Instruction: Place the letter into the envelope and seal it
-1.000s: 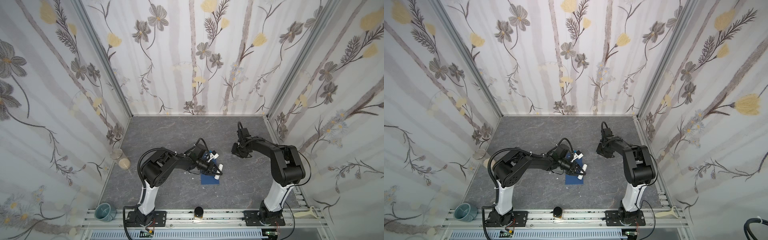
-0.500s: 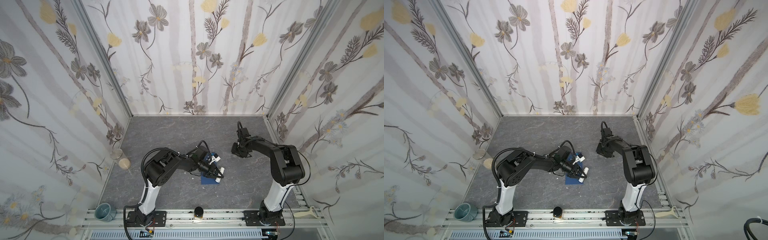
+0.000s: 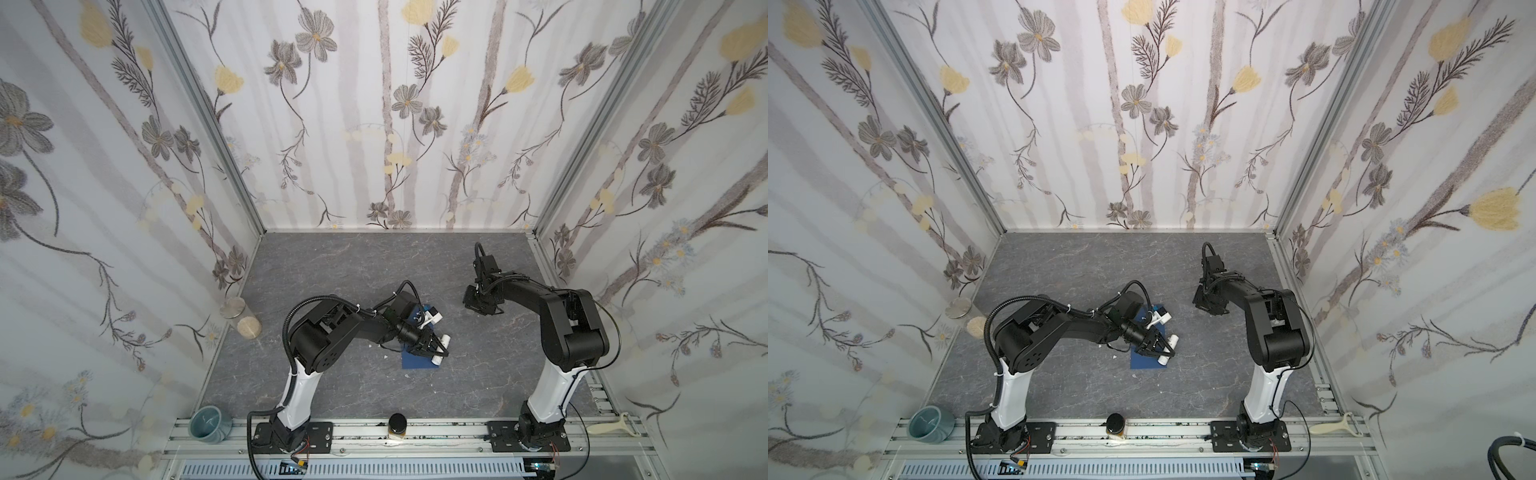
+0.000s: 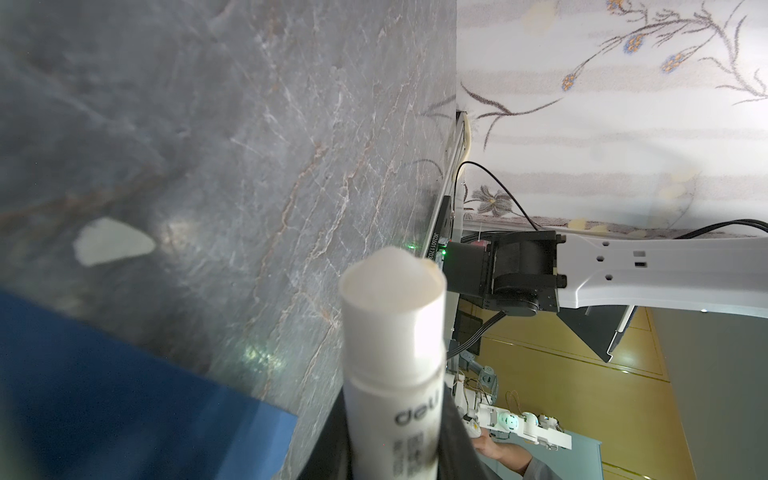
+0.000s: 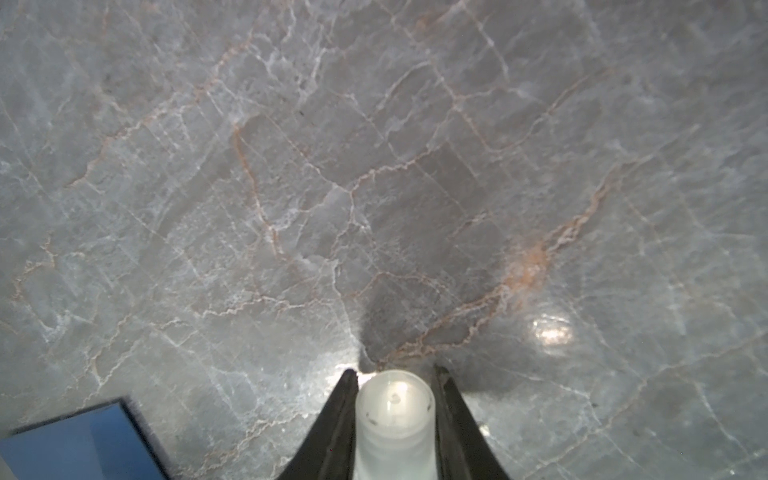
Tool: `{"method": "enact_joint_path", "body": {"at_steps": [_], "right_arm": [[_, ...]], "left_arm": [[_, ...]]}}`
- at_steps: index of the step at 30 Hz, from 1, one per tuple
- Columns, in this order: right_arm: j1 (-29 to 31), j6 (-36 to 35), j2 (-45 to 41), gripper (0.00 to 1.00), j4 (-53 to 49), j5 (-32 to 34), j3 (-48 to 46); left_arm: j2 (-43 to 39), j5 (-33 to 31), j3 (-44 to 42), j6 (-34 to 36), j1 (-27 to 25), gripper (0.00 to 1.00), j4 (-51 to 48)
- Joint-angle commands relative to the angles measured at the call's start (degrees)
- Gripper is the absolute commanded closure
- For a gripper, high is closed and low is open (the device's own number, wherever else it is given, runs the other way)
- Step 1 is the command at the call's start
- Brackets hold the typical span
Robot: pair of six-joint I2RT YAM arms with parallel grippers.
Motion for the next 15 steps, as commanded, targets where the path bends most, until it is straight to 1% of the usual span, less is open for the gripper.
{"method": "enact_joint_path", "body": {"at_steps": [1, 6, 15], "right_arm": [[0.0, -0.4, 0.4, 0.7, -0.5, 0.8, 0.2], [0.0, -0.4, 0.3, 0.72, -0.5, 0.8, 0.2], [0.3, -0.2, -1.8, 0.72, -0.6, 0.0, -0.1]], "left_arm": [[0.3, 1.2, 0.5, -0.1, 0.1, 1.0, 1.2], [0.4, 0.9, 1.0, -0.4, 0.1, 1.0, 1.2], [2.0, -0.2, 3.5, -1.6, -0.1, 1.0, 1.2]]}}
